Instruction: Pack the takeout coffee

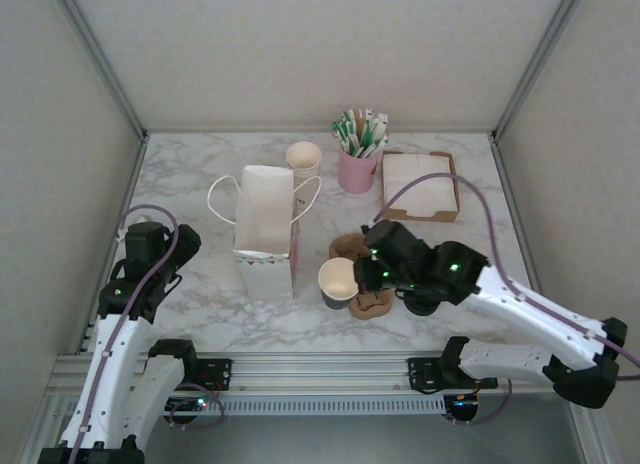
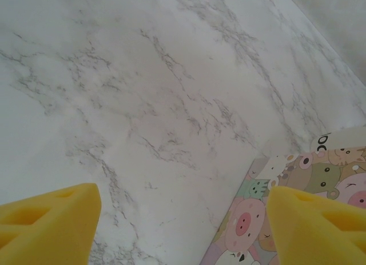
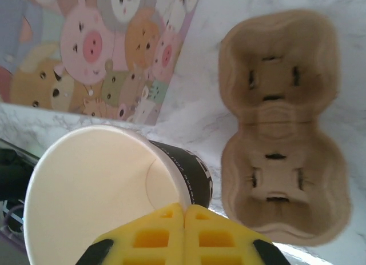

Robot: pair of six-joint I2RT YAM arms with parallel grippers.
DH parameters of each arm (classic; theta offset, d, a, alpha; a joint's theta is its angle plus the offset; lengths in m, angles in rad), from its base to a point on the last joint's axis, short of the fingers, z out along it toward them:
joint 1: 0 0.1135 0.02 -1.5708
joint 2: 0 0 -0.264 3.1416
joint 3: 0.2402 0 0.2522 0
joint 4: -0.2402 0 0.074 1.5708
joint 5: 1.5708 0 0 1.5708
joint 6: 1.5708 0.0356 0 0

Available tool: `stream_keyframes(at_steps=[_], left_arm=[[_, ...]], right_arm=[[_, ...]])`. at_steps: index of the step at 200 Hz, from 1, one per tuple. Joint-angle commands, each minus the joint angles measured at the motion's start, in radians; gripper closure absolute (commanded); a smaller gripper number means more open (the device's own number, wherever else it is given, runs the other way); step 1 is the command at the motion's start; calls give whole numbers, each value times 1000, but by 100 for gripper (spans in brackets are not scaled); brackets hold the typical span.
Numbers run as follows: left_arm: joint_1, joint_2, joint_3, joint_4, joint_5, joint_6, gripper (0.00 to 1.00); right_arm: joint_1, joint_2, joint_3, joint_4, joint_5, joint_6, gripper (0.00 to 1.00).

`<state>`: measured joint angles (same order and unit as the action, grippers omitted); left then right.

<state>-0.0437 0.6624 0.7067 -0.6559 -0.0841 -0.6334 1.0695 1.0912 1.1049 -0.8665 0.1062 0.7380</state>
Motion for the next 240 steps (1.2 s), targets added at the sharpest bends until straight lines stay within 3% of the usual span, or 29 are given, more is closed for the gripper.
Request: stream_keyframes(at_steps=[1,95,153,186,229,240], left_arm=[[7,-19,0,-39,-18,-18,23],[8,-43,-23,-57,-20,-25,21],[7,-54,-26,-64,-24,-16,19],[7,-59,-28,-67,-28,-15,19],[7,-63,-27,-71,-35,-9,18],[7,-64,-28,-72,-34,-9,18]], right_arm=[[19,39,-54,133,-21,47,100],[33,160,-204,266,-28,73,100],[48,164,-222,251,14,43,82],[50,141,-194,216,18,38,66],[48,65,-37,-26,153,85,53],[31,53,1,-136,218,146,43]])
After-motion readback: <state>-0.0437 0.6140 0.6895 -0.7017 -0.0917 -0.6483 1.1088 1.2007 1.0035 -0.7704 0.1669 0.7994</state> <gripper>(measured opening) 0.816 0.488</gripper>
